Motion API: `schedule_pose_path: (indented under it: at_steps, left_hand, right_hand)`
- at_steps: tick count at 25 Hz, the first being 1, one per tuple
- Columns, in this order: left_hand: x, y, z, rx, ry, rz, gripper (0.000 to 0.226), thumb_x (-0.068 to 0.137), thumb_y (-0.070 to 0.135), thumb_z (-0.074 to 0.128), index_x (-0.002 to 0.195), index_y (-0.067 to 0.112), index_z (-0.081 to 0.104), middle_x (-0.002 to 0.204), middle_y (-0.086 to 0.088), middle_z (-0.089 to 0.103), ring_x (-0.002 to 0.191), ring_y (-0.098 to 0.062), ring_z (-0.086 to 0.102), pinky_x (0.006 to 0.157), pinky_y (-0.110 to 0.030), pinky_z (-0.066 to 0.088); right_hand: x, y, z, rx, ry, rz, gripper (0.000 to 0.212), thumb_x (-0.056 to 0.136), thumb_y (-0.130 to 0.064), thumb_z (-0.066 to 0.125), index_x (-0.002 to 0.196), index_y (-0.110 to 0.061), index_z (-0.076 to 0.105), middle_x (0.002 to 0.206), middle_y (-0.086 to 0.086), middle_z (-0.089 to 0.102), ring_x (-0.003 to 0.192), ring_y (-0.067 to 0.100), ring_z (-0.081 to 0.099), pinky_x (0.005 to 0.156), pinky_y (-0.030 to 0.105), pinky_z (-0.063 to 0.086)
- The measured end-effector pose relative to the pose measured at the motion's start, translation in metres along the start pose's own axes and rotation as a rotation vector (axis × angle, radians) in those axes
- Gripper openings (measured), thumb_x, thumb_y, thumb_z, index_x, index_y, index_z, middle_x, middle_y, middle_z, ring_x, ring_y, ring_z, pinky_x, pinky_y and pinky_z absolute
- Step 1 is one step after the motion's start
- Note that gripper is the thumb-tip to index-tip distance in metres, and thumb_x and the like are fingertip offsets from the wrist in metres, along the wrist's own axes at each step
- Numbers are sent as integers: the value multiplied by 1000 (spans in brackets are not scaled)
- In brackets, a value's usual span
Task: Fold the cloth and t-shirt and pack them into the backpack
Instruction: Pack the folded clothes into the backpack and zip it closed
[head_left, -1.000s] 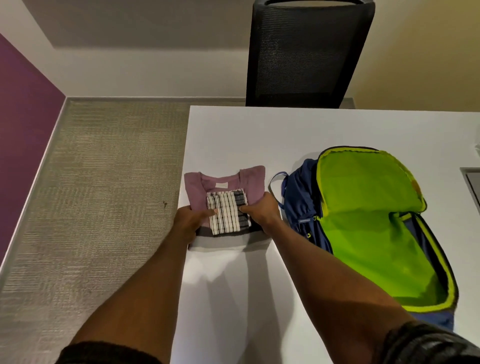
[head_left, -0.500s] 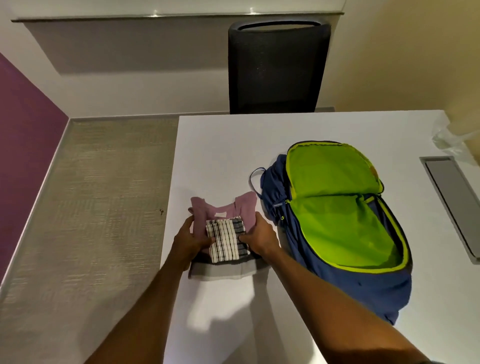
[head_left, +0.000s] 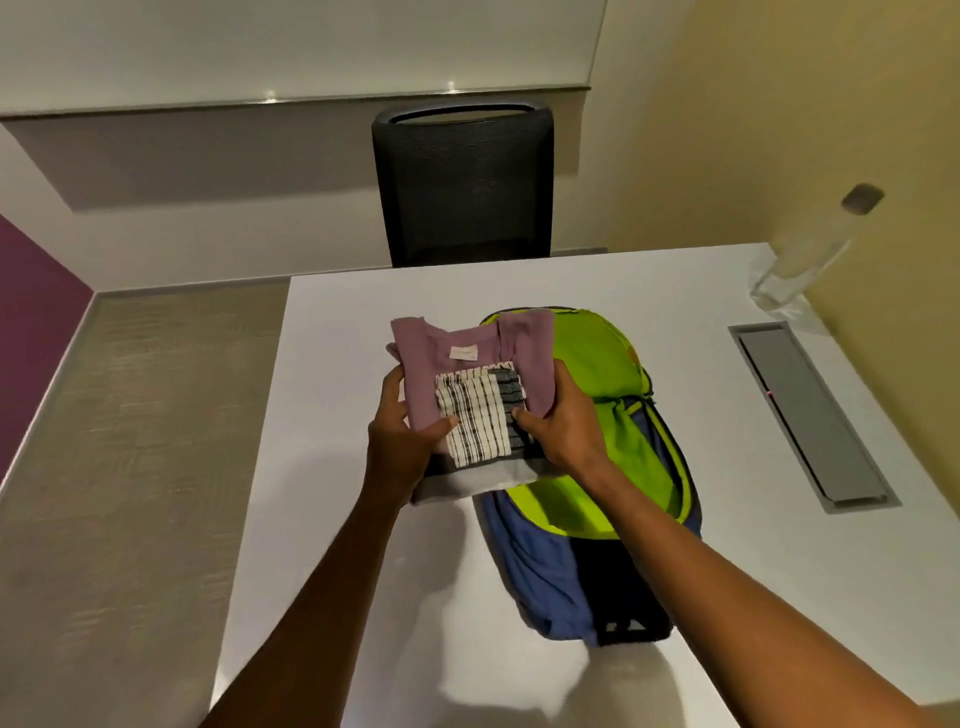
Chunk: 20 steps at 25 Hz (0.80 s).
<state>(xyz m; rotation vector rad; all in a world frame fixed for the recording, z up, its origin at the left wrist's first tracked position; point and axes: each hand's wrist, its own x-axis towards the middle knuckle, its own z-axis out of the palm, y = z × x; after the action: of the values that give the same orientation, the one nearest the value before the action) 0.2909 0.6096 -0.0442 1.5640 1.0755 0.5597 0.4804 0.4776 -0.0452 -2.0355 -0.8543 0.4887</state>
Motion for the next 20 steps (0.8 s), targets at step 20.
schedule_pose_path:
  at_steps: [20]
  left_hand:
    - [-35,-35,180,124,-21,-140,100,62,46,83,151,33,39,132,2,67,114,-23,67,95,-50,58]
  right_hand:
    - [-15,173,-88,31,-59,193,91,77,-20,88,155,-23,40,138,6,66,119,31,64,87,35,49]
